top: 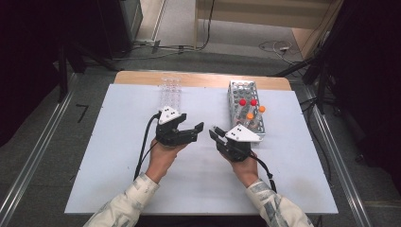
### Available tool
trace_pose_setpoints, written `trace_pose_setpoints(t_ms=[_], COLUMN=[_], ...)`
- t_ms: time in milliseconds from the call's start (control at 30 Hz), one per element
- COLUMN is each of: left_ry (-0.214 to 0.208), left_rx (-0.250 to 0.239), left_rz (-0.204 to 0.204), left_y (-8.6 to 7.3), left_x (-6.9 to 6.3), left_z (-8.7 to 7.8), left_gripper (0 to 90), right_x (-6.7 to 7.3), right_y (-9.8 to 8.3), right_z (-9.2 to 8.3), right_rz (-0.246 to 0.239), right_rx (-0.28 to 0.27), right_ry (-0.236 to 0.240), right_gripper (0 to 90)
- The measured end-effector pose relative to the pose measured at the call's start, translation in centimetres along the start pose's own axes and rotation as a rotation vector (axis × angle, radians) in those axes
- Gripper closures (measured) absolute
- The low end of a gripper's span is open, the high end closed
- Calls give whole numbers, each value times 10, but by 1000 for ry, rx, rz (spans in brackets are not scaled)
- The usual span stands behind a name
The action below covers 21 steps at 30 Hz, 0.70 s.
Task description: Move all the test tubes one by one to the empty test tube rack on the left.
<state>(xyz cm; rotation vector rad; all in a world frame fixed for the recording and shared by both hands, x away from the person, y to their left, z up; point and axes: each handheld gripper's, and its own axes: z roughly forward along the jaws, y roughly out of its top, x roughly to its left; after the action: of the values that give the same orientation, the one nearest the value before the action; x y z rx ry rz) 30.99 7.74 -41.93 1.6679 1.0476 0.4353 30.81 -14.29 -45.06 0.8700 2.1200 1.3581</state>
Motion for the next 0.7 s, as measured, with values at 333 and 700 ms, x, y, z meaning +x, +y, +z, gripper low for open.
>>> trace_pose_setpoints(t_ms=[333,700], left_ry=[-70,-107], left_rx=[15,53], left_rz=[27,77], left_y=[-2,-7], left_x=[-10,-17], left_z=[4,12], left_gripper=[390,568], right_x=[10,15], right_y=[0,-2], right_z=[5,7], right_rz=[-12,-24], right_rx=[13,17], right_ry=[27,37], right_gripper=[738,737])
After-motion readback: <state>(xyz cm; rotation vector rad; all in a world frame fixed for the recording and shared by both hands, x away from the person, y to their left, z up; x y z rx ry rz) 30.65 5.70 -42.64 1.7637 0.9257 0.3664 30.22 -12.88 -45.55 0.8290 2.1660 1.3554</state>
